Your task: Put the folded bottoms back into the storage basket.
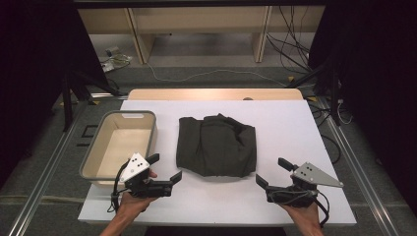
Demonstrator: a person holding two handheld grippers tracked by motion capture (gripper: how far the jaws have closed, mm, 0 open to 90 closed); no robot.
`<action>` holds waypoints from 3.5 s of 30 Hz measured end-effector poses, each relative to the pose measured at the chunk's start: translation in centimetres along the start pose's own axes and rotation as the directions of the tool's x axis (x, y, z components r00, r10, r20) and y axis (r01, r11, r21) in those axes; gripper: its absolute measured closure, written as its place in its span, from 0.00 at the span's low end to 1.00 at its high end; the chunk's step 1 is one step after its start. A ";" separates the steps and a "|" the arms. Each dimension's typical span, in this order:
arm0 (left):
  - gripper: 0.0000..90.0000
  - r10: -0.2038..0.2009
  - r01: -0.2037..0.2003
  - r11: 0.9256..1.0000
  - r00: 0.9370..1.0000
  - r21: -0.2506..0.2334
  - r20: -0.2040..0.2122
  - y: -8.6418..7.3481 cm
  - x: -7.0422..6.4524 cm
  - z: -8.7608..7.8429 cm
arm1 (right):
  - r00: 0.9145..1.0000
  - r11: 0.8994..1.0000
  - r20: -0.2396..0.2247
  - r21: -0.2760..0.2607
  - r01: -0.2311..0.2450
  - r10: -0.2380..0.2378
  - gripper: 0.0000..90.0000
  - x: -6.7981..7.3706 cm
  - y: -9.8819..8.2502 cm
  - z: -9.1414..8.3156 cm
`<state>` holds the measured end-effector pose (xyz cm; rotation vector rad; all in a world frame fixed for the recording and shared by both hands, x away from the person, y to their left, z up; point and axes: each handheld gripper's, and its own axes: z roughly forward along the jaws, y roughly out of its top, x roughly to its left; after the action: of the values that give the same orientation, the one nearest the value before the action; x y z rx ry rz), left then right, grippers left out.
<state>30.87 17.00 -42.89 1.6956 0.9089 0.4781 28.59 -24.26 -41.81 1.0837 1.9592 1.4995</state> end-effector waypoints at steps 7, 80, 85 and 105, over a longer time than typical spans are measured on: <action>0.02 -0.011 0.011 1.000 1.000 0.015 -0.012 0.0 0.1 0.2 | 1.000 1.000 -0.008 0.005 0.009 -0.009 0.09 0.1 0.1 0.1; 0.05 -0.255 0.324 0.854 0.943 0.408 -0.216 4.1 4.9 13.2 | 0.961 0.904 0.032 0.334 -0.268 0.273 0.00 -6.5 3.6 10.8; 0.05 -0.263 0.335 0.848 0.939 0.411 -0.223 4.1 5.2 13.7 | 0.961 0.896 0.048 0.350 -0.273 0.274 0.00 -6.8 3.7 11.5; 0.05 -0.289 0.383 0.804 0.920 0.456 -0.263 3.6 7.0 16.0 | 0.949 0.858 0.066 0.411 -0.307 0.308 0.00 -7.8 3.6 15.0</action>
<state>47.72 11.94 -45.48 1.9089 1.5436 0.1544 45.49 -21.19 -43.93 1.6448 2.2538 1.2475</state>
